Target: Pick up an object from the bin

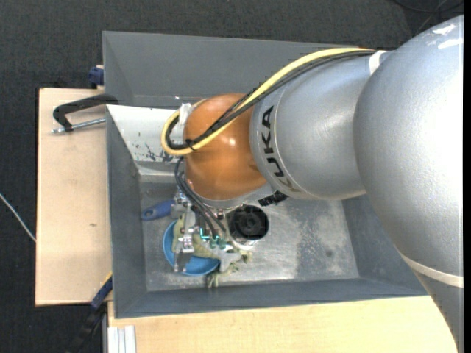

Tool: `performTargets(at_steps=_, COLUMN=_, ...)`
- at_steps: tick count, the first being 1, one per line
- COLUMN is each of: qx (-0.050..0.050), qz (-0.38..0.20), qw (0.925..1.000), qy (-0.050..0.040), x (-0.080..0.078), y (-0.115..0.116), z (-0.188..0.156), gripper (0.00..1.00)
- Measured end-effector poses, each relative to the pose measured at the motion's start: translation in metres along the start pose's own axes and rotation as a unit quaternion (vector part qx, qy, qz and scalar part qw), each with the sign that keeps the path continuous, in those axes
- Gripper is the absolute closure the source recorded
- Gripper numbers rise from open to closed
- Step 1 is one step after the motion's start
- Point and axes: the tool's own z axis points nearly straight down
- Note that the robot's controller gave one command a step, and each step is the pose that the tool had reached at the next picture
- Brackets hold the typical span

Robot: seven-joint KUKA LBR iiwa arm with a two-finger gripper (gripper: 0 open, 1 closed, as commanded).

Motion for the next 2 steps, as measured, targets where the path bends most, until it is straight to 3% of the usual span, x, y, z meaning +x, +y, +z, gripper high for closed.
performTargets(at_steps=1, qx=0.001, qz=-0.010, qw=1.0000, qy=-0.0019, x=0.005, y=-0.060, z=0.030, gripper=0.00)
performTargets(at_steps=2, qx=-0.007, qz=0.205, qw=0.9786, qy=-0.0088, x=-0.009, y=-0.058, z=0.048, gripper=0.00)
